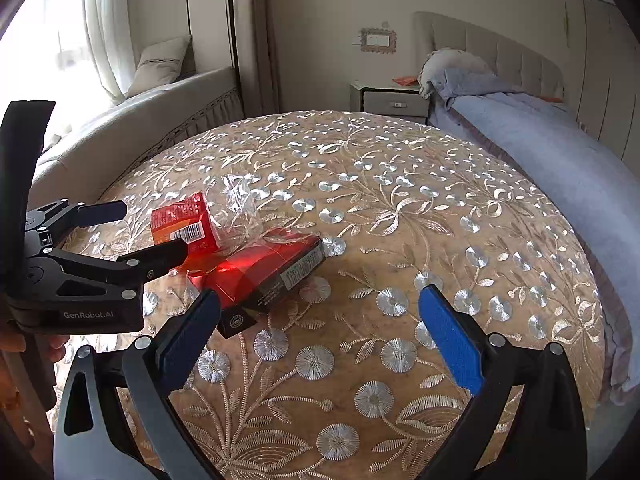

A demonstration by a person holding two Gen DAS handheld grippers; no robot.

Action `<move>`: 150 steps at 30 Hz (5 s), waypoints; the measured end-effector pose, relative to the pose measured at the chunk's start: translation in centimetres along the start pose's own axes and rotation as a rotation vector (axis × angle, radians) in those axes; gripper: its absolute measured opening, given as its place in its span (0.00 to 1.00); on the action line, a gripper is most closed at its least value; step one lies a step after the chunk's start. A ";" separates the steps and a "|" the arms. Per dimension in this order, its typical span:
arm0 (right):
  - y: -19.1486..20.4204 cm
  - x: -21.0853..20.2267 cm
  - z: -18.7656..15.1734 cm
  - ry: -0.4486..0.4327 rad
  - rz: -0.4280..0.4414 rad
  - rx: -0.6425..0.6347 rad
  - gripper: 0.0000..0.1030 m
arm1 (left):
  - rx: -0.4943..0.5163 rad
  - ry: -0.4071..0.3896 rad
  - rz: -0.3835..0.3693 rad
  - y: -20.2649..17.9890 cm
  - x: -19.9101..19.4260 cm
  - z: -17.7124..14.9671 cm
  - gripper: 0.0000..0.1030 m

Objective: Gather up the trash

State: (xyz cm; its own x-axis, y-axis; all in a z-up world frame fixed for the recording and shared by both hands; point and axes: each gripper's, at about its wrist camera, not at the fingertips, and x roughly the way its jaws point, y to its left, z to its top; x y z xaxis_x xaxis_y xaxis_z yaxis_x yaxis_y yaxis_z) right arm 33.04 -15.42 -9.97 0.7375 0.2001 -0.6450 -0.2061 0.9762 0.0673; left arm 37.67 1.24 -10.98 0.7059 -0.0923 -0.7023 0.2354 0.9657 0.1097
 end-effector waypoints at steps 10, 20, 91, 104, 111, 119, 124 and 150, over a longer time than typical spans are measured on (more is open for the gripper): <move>0.9 4.2 1.9 0.063 0.014 0.043 0.96 | 0.075 0.080 0.023 0.2 4.2 1.3 0.95; -0.5 7.5 2.2 0.126 0.083 0.209 0.96 | 0.123 0.117 0.014 0.6 7.4 3.0 0.93; -16.2 -25.3 -22.8 -0.082 -0.222 0.214 0.46 | 0.283 -0.107 -0.361 -31.5 -16.0 -13.6 0.73; -23.4 -23.3 -27.8 0.070 -0.328 0.331 0.47 | 0.500 0.057 -0.473 -42.0 -10.3 -15.8 0.73; -27.3 -20.0 -31.3 0.200 -0.302 0.285 0.47 | 0.647 0.237 -0.573 -47.1 -4.4 -17.5 0.73; -28.8 -15.2 -35.1 0.360 -0.278 0.207 0.53 | 0.714 0.432 -0.571 -50.6 1.3 -19.7 0.79; -29.9 -14.0 -37.0 0.459 -0.307 0.179 0.96 | 0.755 0.519 -0.538 -51.0 3.2 -20.9 0.95; -24.1 -24.3 -24.8 -0.121 -0.356 0.372 0.96 | 0.250 -0.119 -0.280 -34.5 -13.5 -10.4 0.95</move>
State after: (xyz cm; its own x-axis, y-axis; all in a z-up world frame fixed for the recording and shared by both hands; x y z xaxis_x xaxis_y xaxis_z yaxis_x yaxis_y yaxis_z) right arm 4.17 -45.90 -14.84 0.7940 -0.1626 -0.5858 0.2965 0.9448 0.1397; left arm 13.09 -28.27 -12.64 0.6606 -0.3852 -0.6443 0.5748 0.8116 0.1041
